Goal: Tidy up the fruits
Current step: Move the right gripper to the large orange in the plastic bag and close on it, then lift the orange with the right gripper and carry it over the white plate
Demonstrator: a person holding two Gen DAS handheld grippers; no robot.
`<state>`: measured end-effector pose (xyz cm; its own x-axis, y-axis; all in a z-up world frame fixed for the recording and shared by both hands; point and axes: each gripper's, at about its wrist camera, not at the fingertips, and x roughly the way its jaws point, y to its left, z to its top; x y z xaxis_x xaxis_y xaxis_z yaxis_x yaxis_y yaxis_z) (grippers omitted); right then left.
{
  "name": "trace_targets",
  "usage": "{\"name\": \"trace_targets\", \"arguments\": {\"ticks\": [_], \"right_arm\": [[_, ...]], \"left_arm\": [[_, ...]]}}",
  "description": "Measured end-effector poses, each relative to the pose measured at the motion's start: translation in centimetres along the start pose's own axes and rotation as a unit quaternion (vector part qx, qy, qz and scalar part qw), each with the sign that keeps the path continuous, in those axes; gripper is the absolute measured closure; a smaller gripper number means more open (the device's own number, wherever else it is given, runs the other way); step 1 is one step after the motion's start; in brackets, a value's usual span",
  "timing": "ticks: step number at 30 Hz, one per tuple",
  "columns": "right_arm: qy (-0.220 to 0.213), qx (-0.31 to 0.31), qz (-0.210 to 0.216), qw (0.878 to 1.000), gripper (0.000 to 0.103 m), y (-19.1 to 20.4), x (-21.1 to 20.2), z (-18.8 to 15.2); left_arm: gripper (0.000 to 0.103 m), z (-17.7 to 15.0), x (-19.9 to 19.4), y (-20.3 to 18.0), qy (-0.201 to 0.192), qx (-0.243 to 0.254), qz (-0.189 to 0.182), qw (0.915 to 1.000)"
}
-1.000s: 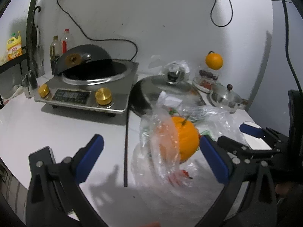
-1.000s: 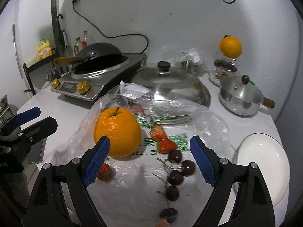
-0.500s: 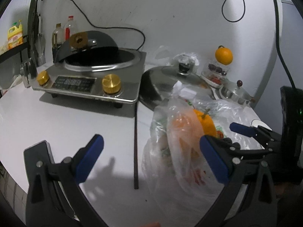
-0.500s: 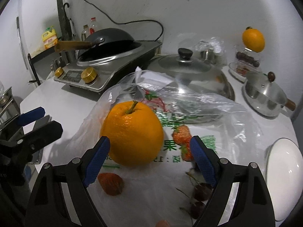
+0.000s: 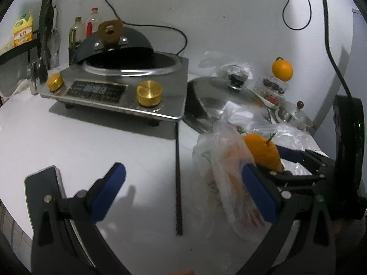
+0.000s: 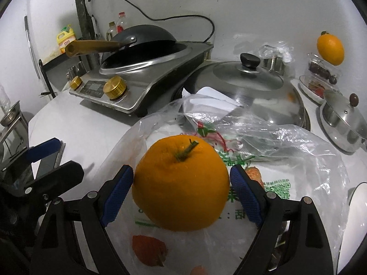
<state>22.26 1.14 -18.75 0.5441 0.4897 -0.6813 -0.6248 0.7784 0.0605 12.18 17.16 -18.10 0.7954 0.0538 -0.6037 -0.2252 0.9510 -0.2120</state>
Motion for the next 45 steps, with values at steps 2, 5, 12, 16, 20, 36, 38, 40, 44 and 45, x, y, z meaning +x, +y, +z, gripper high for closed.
{"name": "trace_targets", "arguments": {"ticks": [2,5,12,16,20,36,38,40,44,45], "right_arm": [[0.000,-0.001,0.000,1.000,0.014,0.1,0.2,0.2],[0.004,-0.001,-0.002,1.000,0.013,0.0,0.8,0.3],[0.010,0.004,0.003,1.000,0.011,-0.2,1.7,0.4],[0.014,0.005,0.005,1.000,0.010,-0.2,2.2,0.6],[0.013,0.007,0.012,1.000,0.012,-0.4,2.0,0.5],[-0.022,0.024,0.024,0.999,0.016,-1.4,-1.5,-0.1],[-0.027,0.024,0.020,0.999,0.017,-1.6,-2.3,-0.3],[-0.032,0.026,0.019,0.999,0.017,-1.9,-3.0,-0.4],[-0.039,0.030,0.019,0.999,0.018,-2.3,-4.2,-0.9],[-0.042,0.032,0.020,0.998,0.018,-2.5,-4.5,-1.0]], "left_arm": [[0.001,-0.1,0.2,0.3,0.001,-0.002,0.000,1.0000],[0.001,-0.1,0.4,0.4,0.003,-0.005,0.001,1.0000],[0.001,-0.3,0.7,1.0,0.007,-0.012,0.003,0.9999],[0.001,-0.3,0.6,1.2,0.005,-0.013,0.006,0.9999],[0.001,-0.3,0.4,1.1,0.005,-0.013,0.009,0.9999],[0.001,-0.1,-1.5,-0.9,-0.005,0.008,0.013,0.9999],[0.001,-0.1,-1.8,-1.4,-0.007,0.011,0.012,0.9998],[0.001,-0.1,-2.1,-1.9,-0.009,0.014,0.009,0.9998],[0.001,-0.1,-2.8,-2.9,-0.014,0.022,0.007,0.9996],[0.001,0.0,-3.0,-3.1,-0.015,0.024,0.007,0.9996]]}}
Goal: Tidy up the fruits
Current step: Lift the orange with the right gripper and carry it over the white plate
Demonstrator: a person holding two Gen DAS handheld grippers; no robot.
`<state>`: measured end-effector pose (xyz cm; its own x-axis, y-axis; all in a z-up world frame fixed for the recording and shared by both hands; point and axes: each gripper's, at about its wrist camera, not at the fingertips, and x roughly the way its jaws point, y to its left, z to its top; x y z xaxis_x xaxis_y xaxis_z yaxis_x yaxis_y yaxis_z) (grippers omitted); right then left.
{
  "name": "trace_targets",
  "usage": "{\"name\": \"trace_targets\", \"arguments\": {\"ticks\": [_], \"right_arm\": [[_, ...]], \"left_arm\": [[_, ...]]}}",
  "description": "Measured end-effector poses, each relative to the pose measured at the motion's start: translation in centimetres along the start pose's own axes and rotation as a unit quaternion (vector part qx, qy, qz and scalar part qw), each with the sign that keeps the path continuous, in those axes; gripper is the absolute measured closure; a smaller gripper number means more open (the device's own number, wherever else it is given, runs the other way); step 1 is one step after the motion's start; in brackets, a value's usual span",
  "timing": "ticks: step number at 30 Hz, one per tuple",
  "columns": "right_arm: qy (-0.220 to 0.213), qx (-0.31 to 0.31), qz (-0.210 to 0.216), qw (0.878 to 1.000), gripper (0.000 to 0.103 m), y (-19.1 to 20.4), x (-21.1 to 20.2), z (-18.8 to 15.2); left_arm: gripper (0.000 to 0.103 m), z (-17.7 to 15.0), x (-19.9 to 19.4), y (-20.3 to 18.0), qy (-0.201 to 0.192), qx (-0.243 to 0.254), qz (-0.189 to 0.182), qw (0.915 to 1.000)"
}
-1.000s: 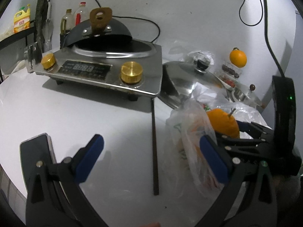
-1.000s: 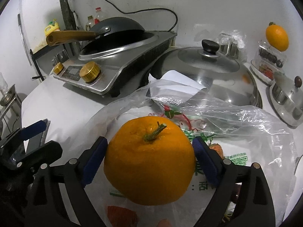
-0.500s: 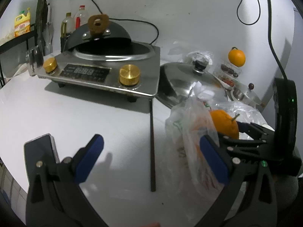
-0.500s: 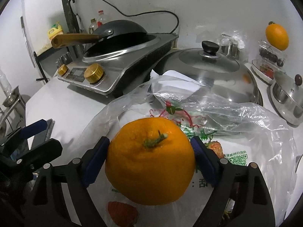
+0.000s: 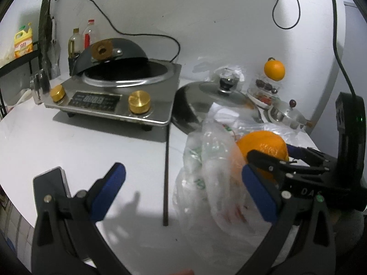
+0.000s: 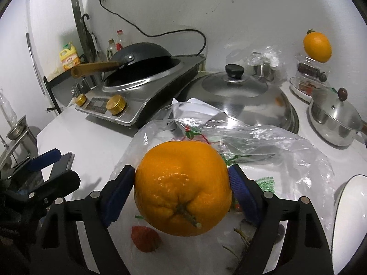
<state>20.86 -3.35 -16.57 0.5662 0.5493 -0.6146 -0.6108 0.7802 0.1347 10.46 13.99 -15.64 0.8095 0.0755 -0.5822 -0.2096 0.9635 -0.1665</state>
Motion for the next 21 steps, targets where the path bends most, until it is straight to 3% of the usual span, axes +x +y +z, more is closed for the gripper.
{"name": "trace_targets", "arguments": {"ticks": [21], "right_arm": [[-0.055,0.023,-0.027,0.998,0.018,-2.8,-6.9,-0.3]], "left_arm": [[0.001,0.4,-2.7,-4.9,-0.020,0.034,-0.017,0.9991]]}}
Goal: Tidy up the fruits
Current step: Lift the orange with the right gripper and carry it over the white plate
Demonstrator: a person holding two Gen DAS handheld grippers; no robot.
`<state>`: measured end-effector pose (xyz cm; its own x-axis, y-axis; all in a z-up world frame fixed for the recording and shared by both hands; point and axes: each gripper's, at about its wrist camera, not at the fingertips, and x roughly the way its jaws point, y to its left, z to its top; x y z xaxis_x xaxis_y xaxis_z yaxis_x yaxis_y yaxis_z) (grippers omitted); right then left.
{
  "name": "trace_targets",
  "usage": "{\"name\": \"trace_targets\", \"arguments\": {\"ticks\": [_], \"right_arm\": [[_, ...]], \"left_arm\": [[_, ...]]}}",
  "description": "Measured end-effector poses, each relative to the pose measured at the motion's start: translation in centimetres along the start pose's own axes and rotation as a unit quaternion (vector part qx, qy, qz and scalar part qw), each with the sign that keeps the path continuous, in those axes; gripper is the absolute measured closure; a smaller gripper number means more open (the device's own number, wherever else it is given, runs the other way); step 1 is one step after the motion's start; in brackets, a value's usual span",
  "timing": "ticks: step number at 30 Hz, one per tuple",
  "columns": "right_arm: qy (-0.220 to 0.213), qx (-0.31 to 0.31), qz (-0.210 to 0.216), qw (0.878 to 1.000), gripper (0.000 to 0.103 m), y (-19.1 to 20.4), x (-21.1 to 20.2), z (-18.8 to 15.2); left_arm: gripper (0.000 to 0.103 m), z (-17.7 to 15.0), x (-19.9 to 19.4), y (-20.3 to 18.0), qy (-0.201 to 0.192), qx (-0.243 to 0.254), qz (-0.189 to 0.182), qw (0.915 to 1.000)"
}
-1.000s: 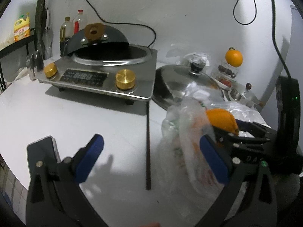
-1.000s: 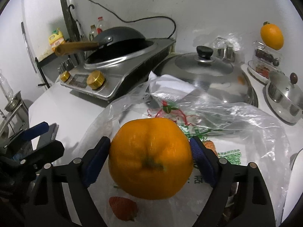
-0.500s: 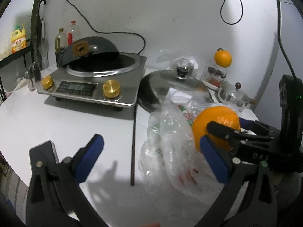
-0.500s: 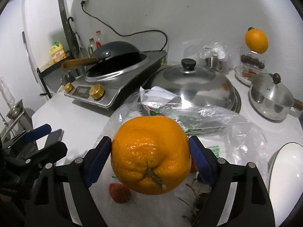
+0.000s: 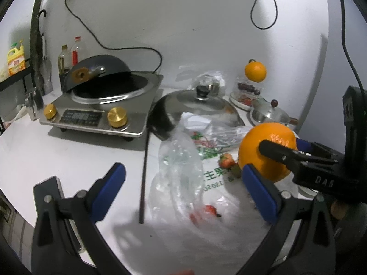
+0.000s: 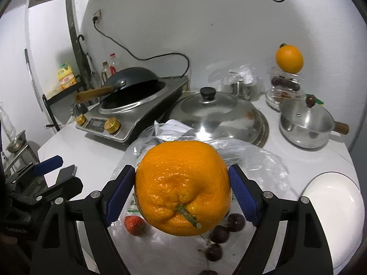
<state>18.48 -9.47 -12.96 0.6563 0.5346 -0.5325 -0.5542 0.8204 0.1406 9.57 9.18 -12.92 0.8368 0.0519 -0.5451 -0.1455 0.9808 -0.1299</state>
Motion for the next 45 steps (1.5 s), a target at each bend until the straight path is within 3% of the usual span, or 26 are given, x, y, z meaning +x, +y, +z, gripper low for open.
{"name": "trace_targets", "arguments": {"ticks": [28,45], "right_arm": [[-0.040,0.050,-0.060,0.996,0.018,-9.6,-6.9,-1.8],[-0.041,0.080,-0.116,0.989,0.018,-17.5,-8.6,-3.1]], "left_arm": [[0.001,0.8,0.3,-9.0,0.006,0.056,-0.021,0.9982],[0.001,1.2,2.6,-13.1,0.024,0.076,-0.023,0.9965]]}}
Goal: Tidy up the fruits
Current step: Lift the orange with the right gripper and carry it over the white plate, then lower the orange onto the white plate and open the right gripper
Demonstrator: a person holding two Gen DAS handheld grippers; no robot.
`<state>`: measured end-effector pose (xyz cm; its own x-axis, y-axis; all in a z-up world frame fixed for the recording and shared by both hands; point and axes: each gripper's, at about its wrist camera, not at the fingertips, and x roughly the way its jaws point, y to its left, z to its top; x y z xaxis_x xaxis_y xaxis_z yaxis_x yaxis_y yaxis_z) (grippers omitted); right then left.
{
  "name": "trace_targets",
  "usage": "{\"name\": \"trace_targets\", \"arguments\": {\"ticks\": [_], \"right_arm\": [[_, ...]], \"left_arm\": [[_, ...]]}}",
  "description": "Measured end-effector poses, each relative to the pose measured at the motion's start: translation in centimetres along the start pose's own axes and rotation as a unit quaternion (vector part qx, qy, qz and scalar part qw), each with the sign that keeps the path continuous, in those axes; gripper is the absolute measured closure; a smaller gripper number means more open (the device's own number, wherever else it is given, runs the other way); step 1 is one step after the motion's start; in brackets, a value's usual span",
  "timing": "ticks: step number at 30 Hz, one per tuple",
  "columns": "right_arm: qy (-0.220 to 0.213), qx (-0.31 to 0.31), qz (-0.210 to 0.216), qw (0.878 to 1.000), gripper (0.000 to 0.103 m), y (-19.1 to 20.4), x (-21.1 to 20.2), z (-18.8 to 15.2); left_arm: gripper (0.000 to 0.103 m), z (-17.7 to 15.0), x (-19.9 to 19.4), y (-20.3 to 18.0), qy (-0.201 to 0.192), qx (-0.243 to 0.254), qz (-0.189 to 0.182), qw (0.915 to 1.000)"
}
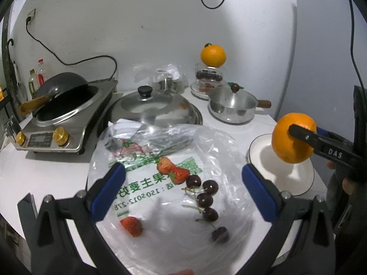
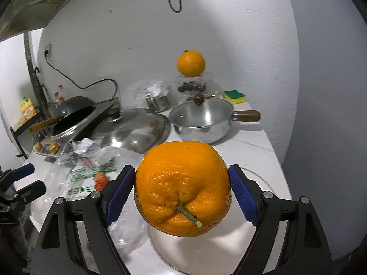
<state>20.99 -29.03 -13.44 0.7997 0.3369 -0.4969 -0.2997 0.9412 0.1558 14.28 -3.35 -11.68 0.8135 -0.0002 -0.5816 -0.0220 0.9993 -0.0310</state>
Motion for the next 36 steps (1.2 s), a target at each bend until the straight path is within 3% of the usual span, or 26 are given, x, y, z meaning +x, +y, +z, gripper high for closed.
{"name": "trace_targets", "arguments": {"ticks": [14,36], "right_arm": [[0.030,0.015,-0.014,0.999,0.018,-3.0,3.7,-0.5],[0.067,-0.018,-0.034,0.997,0.015,-1.9,7.4,0.5]], "left_arm": [[0.001,0.4,3.3,-1.3,0.023,0.002,-0.002,0.9997],[0.001,0.3,4.9,-0.1,0.032,-0.012,0.000,0.9994]]}}
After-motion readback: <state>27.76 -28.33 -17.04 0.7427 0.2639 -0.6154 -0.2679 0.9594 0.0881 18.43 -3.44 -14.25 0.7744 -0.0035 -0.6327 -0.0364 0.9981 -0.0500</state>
